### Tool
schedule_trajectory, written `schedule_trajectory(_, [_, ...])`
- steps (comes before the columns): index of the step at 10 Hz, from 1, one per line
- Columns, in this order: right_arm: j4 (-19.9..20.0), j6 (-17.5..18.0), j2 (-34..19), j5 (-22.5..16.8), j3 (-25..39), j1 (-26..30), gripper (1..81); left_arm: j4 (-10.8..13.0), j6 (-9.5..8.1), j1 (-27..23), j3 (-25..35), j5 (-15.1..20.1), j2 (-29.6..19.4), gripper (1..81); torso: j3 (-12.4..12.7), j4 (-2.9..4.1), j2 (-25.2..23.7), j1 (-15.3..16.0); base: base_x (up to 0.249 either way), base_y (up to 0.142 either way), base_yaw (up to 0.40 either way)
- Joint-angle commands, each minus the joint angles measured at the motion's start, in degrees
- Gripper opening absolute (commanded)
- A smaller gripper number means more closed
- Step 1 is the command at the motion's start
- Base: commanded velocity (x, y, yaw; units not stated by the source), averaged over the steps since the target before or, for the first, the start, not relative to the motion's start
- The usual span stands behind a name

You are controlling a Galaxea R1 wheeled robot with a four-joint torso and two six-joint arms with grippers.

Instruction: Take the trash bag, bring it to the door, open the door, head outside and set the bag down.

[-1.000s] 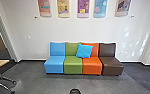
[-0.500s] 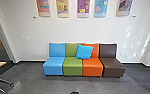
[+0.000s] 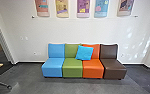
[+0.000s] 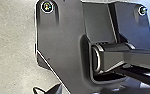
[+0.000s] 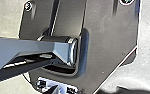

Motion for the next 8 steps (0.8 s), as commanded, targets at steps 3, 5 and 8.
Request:
schedule_trajectory(3, [-0.21, -0.21, -0.28, -3.43, 0.08, 2.04, 81.1, -0.17, 0.42, -2.64, 0.06, 3.34, -0.05, 81.1, 0.00, 0.00, 0.00, 0.00, 0.134, 0.000, 0.000])
schedule_trajectory(5, [-0.21, -0.12, -0.28, -3.35, 0.08, 2.03, 81.1, -0.17, 0.33, -2.65, 0.06, 3.34, -0.05, 81.1, 0.00, 0.00, 0.00, 0.00, 0.119, 0.000, 0.000])
schedule_trajectory(8, [-0.21, -0.21, -0.37, -3.18, 0.08, 1.69, 81.1, -0.08, 0.34, -2.56, 0.06, 3.43, 0.04, 81.1, 0.00, 0.00, 0.00, 0.00, 0.117, 0.000, 0.000])
